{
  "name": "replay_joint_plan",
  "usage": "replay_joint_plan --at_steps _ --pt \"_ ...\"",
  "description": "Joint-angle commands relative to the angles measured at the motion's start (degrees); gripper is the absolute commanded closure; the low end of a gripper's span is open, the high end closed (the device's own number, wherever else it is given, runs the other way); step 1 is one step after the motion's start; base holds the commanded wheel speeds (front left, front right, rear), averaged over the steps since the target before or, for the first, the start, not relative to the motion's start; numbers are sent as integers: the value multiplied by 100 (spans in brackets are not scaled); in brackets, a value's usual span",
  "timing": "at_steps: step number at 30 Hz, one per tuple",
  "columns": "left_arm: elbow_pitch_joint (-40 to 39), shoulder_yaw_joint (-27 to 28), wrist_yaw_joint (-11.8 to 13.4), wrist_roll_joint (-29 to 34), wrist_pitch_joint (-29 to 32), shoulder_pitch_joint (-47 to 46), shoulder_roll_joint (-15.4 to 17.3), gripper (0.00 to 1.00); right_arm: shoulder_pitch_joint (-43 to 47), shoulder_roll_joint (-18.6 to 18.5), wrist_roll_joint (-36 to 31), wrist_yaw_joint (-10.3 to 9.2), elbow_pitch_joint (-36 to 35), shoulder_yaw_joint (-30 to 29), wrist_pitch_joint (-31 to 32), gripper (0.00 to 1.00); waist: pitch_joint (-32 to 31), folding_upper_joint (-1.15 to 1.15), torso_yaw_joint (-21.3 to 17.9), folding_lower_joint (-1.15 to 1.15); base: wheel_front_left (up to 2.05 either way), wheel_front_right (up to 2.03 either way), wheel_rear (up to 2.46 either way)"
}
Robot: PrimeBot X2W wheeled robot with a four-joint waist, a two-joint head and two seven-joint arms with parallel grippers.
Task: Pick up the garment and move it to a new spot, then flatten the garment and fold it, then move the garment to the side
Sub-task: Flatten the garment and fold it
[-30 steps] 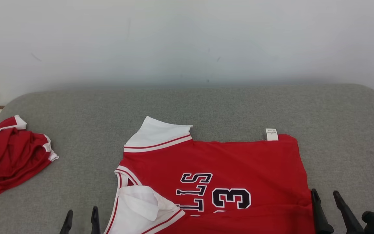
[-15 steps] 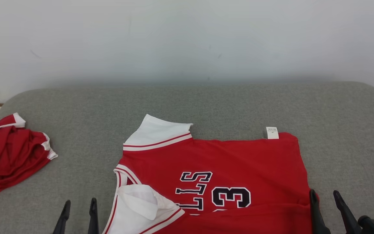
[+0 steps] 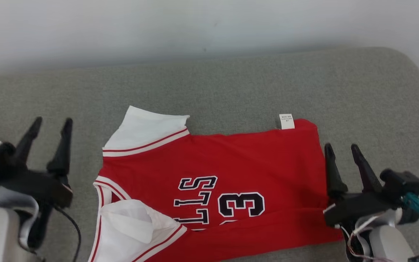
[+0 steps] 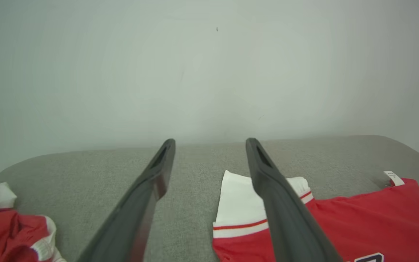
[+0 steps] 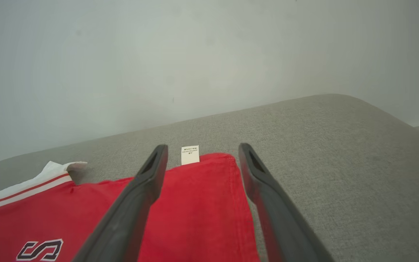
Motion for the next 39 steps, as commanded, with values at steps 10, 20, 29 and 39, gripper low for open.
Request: replay_joint_plan --at_steps 10,20,29,39 --pt "1016 -258 -218 -643 1111 -1676 557 0 -1554 211 189 -1 1114 301 -271 0 1239 -1 -773 -1 0 0 0" --pt "2238 -981 -245 -799 1488 -2701 746 0 -2328 269 353 -1 1885 543 -523 0 1581 -1 -986 -1 0 0 0" --pt "3053 -1562 -248 -1105 1406 -3145 859 0 -2483 260 440 -1 2201 714 -644 0 1563 -1 -1129 -1 0 0 0" --pt "3548 -1959 -249 -1493 1436 -3330 849 100 -2537 245 475 -1 2320 775 -667 0 1547 -1 -1150 -1 0 0 0"
